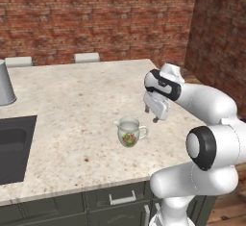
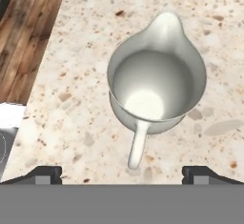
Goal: Pick the teapot and jug and place them in the sink. Then turn on the water.
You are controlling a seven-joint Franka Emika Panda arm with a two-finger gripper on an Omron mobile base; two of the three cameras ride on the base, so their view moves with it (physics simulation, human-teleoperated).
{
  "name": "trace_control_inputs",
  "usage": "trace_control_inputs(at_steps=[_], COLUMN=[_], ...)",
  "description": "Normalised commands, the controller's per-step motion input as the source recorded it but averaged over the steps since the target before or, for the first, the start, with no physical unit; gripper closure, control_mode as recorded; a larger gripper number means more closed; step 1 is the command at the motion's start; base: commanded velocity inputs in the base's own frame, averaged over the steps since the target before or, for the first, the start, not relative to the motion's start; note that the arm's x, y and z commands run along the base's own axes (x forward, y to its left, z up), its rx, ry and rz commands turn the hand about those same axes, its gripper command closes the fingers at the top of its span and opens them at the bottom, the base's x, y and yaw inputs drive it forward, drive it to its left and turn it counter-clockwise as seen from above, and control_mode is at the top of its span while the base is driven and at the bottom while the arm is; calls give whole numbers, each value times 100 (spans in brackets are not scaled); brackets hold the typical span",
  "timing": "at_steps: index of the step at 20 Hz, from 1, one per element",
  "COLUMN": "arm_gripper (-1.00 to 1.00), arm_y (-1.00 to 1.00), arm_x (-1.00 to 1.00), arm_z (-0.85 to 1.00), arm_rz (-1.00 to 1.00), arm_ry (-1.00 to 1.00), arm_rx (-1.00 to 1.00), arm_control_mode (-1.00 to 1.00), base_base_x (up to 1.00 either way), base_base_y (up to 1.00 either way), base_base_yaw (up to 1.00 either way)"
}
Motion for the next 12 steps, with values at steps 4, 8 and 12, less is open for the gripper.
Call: trace_control_inputs(at_steps=[4, 8, 12], arm_gripper=[-100, -100, -100], arm_y=[14, 5, 0], arm_x=[15, 12, 10], arm_z=[-18, -22, -24], arm_rz=[-4, -2, 0], arm_ry=[0, 0, 0], arm_rx=[0, 0, 0], arm_control_mode=[-100, -100, -100], base_base_x=[0, 0, 0], base_base_y=[0, 0, 0], base_base_yaw=[0, 0, 0])
